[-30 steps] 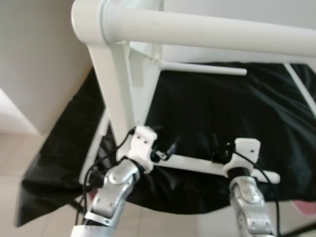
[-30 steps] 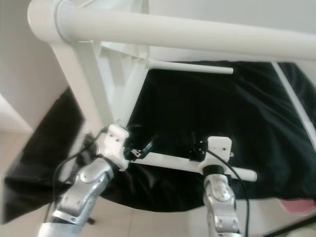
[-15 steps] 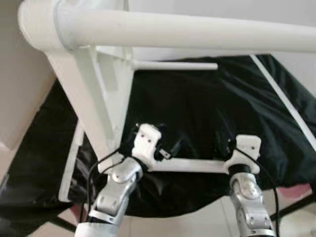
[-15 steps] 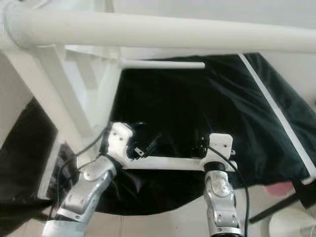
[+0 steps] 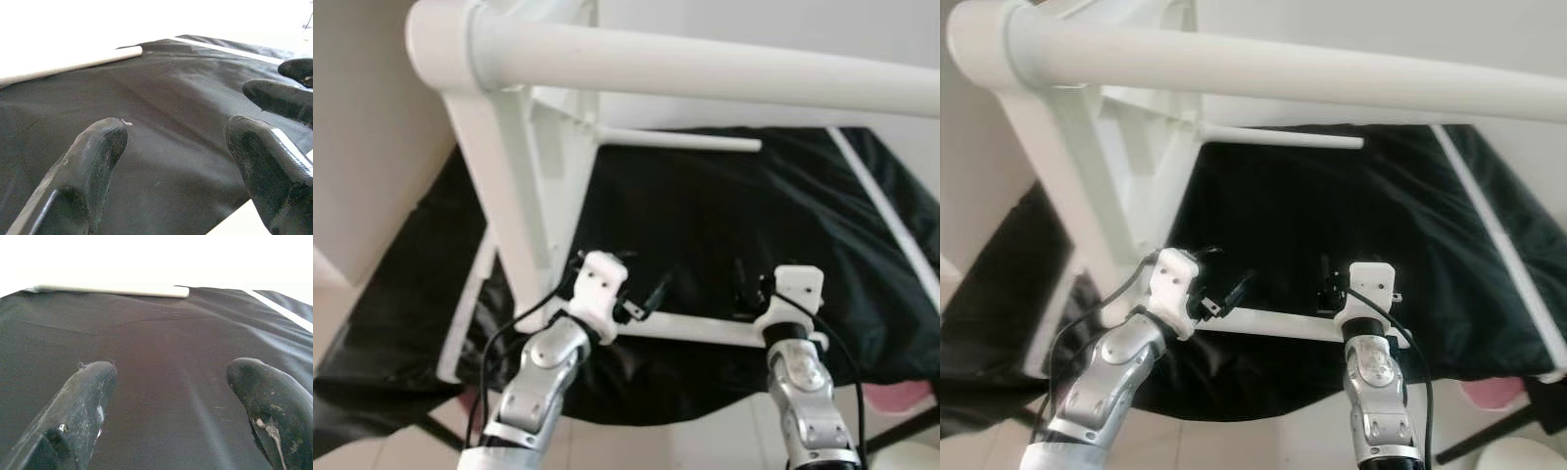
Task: Building children table
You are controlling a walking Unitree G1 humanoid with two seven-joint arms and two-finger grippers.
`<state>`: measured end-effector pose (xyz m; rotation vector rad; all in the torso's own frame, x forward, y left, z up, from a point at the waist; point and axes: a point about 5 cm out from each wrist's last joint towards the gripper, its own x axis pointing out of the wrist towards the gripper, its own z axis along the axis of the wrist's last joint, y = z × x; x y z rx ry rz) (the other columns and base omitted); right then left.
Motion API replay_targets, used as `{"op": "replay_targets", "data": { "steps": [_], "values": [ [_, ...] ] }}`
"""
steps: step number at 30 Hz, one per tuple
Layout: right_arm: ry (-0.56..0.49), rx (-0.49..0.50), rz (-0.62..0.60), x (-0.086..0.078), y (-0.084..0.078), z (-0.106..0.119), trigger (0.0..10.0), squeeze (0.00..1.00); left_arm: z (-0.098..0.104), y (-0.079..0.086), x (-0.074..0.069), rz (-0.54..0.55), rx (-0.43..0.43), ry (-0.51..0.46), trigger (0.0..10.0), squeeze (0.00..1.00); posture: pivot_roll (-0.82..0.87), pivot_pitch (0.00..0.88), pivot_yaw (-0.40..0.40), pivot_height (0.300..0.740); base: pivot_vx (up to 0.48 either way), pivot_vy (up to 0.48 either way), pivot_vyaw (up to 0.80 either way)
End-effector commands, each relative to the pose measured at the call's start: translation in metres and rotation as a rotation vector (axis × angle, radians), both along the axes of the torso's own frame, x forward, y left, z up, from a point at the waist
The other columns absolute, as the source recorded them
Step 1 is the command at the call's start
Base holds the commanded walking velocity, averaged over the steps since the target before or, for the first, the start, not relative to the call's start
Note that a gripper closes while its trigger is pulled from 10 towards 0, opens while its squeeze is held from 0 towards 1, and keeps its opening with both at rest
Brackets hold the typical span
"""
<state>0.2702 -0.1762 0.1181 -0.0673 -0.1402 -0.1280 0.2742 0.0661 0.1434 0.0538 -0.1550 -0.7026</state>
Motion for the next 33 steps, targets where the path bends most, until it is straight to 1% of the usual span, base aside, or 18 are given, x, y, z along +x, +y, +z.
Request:
{"op": "replay_targets", "data": {
  "steps": [1,8,10,11,12,13,14,16,18,20,21,23,29,33],
  "values": [
    [0.007,0.002,0.02,0.0,0.003,-0.003,10.0,0.0,-0.006,0.006,0.001,0.05,0.018,0.012,10.0,0.0,0.02,0.0,0.026,0.74,0.0,-0.319,0.0],
    [0.007,0.002,0.02,0.0,0.003,-0.003,10.0,0.0,-0.006,0.006,0.001,0.05,0.018,0.012,10.0,0.0,0.02,0.0,0.026,0.74,0.0,-0.319,0.0],
    [0.008,-0.001,0.024,0.0,0.004,-0.003,10.0,0.0,-0.006,0.007,0.001,0.053,0.019,0.013,10.0,0.0,0.02,0.0,0.026,0.74,0.0,0.0,0.0],
    [0.012,-0.004,0.037,0.0,0.005,-0.004,10.0,0.0,-0.006,0.012,0.004,0.101,0.001,0.024,10.0,0.0,0.02,0.0,0.009,0.74,0.0,0.0,0.0],
    [0.012,-0.004,0.037,0.0,0.005,-0.004,10.0,0.0,-0.006,0.012,0.004,0.101,0.001,0.024,10.0,0.0,0.02,0.0,0.009,0.74,0.0,0.0,0.0],
    [0.015,-0.007,0.047,0.001,0.006,-0.004,10.0,0.0,-0.007,0.016,0.006,0.135,-0.01,0.033,10.0,0.0,0.02,0.0,0.007,0.74,0.0,0.0,0.0],
    [0.015,-0.007,0.047,0.001,0.006,-0.004,10.0,0.0,-0.007,0.016,0.006,0.135,-0.01,0.033,10.0,0.0,0.02,0.0,0.007,0.74,0.0,0.0,0.0],
    [0.02,-0.013,0.059,0.001,0.006,-0.005,10.0,0.0,-0.01,0.024,0.008,0.185,-0.01,0.061,10.0,0.0,0.03,0.0,-0.001,0.74,0.0,0.0,0.0],
    [0.02,-0.013,0.059,0.001,0.006,-0.005,10.0,0.0,-0.01,0.024,0.008,0.185,-0.01,0.061,10.0,0.0,0.03,0.0,-0.001,0.74,0.0,0.0,0.0],
    [0.021,-0.016,0.059,0.002,0.006,-0.005,10.0,0.0,-0.016,0.03,0.007,0.216,0.002,0.099,10.0,0.0,0.03,0.0,-0.001,0.74,0.0,0.0,0.0],
    [0.021,-0.016,0.059,0.002,0.006,-0.005,10.0,0.0,-0.016,0.03,0.007,0.216,0.002,0.099,10.0,0.0,0.03,0.0,-0.001,0.74,0.0,0.0,0.0],
    [0.026,-0.015,0.056,0.001,0.006,-0.006,10.0,0.0,-0.018,0.035,0.007,0.239,-0.008,0.118,10.0,0.0,0.03,0.0,0.001,0.74,0.0,0.0,0.0],
    [0.038,-0.011,0.049,-0.002,0.007,-0.01,10.0,0.0,-0.017,0.044,0.011,0.279,-0.027,0.121,10.0,0.0,0.02,0.0,0.005,0.74,0.0,0.0,0.0],
    [0.066,-0.033,0.013,-0.003,0.003,-0.012,10.0,0.0,-0.018,0.053,0.011,0.326,-0.05,0.143,10.0,0.0,0.02,0.0,0.009,0.74,0.0,0.0,0.0]
  ]
}}
